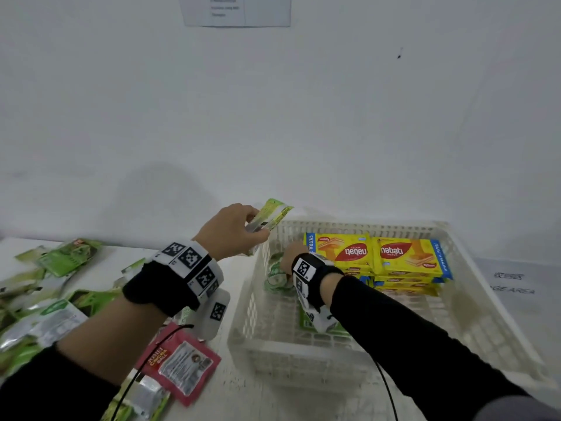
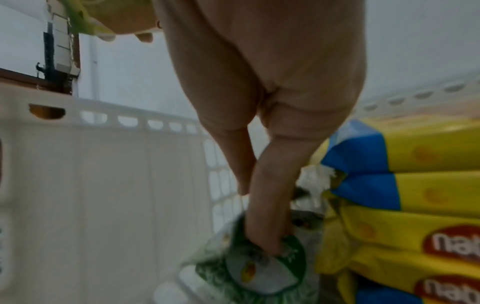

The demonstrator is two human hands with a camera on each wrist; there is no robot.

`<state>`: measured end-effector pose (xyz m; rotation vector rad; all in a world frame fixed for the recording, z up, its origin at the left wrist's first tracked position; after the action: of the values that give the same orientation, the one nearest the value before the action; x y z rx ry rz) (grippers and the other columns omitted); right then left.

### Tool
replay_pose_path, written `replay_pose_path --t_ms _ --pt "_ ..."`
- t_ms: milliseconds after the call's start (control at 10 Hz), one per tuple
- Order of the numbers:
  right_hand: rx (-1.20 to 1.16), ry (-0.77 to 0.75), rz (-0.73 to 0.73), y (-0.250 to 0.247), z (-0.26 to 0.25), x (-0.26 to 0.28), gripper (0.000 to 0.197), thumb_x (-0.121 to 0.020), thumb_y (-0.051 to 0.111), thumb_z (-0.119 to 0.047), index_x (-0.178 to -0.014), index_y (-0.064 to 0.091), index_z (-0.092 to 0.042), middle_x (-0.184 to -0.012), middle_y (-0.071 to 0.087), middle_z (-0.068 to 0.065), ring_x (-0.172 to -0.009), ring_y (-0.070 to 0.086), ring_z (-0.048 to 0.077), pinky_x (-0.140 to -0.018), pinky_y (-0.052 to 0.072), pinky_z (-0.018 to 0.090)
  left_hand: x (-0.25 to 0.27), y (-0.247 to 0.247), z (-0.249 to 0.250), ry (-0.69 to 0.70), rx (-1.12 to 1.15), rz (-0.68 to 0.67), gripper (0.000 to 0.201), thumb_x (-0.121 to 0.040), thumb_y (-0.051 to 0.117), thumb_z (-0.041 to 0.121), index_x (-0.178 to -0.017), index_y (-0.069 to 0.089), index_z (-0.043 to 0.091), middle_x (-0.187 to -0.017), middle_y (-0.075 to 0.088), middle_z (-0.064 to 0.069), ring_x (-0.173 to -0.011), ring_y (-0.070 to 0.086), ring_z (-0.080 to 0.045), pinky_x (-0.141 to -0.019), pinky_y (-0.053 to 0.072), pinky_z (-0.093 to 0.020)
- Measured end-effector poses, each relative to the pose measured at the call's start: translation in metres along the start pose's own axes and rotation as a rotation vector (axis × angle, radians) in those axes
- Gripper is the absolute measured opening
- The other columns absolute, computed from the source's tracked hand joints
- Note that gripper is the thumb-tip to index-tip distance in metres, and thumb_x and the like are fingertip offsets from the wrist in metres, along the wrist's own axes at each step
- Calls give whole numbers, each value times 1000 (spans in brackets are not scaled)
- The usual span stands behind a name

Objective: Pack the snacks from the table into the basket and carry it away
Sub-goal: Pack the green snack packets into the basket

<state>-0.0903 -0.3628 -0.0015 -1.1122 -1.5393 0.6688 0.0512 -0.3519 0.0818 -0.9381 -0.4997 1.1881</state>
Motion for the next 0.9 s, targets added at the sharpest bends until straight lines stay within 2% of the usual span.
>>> replay_pose_path --t_ms 100,200,300,400,500,600,700,800,900 --pt "115 -45 -1 -17 -5 14 24 -101 43 -14 -79 53 -12 -70 37 5 -53 24 14 -61 33 32 -4 1 0 3 -32 -18 26 -82 64 36 -99 68 17 -92 65 1 -68 67 -15 -65 59 -41" --pt "-66 -132 -158 -37 13 31 25 -98 51 -11 -115 60 4 -99 67 15 -69 61 22 -68 54 26 -16 2 13 52 -52 -48 25 -84 64 34 -102 69 18 -91 67 2 -67 67 -13 -68 58 -37" --pt "-198 -224 -137 -62 50 65 26 -100 50 -17 -118 58 0 -105 70 11 -67 69 15 -57 58 26 -39 10 45 165 -144 -119 33 -84 62 38 -104 69 12 -91 68 -5 -72 66 -20 -72 54 -41" --pt "-190 -235 -148 -67 95 101 27 -99 50 -28 -111 62 -8 -95 70 8 -71 66 17 -70 59 34 -60 33 88 271 -185 -243 36 -86 60 37 -106 67 8 -93 70 -11 -71 68 -24 -73 54 -44" --pt "-19 -269 -181 -55 139 138 35 -91 49 -52 -108 66 -26 -100 70 0 -88 66 22 -82 56 41 -63 82 135 377 -183 -380 42 -90 58 35 -123 57 9 -111 65 -10 -84 65 -26 -75 51 -38" --pt "-21 -253 -160 -33 168 168 55 -75 44 -76 -103 66 -34 -98 69 -11 -92 64 9 -86 52 33 -54 145 160 453 -133 -578 44 -92 58 33 -128 42 14 -115 60 -12 -89 63 -30 -74 49 -39" --pt "-132 -184 -106 -10 191 188 44 -83 53 -66 -101 68 -28 -99 69 -9 -87 62 7 -82 51 26 -42 197 172 603 -139 -676 30 -92 60 28 -112 46 11 -89 55 -4 -76 54 -24 -67 41 -33" --pt "-213 -122 -22 10 215 202 44 -83 57 -63 -99 71 -24 -94 70 -9 -82 62 3 -78 49 23 -34 236 178 714 -168 -656 24 -91 61 23 -106 52 7 -85 53 1 -81 50 -24 -67 34 -31" --pt "-261 -96 61 24 228 207 45 -80 56 -68 -97 71 -28 -90 70 -13 -84 63 0 -81 51 25 -32 266 173 802 -302 -594 25 -92 58 26 -105 53 6 -104 59 -14 -95 54 -30 -72 35 -35"
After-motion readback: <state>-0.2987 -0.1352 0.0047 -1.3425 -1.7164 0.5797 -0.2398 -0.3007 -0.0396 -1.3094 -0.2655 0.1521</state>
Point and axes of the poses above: each hand's wrist, its own x-axis away from the middle knuckle, its own y-axis out of the palm, z = x × y, the point moved 3 cm from there along -x, towards the middle knuckle
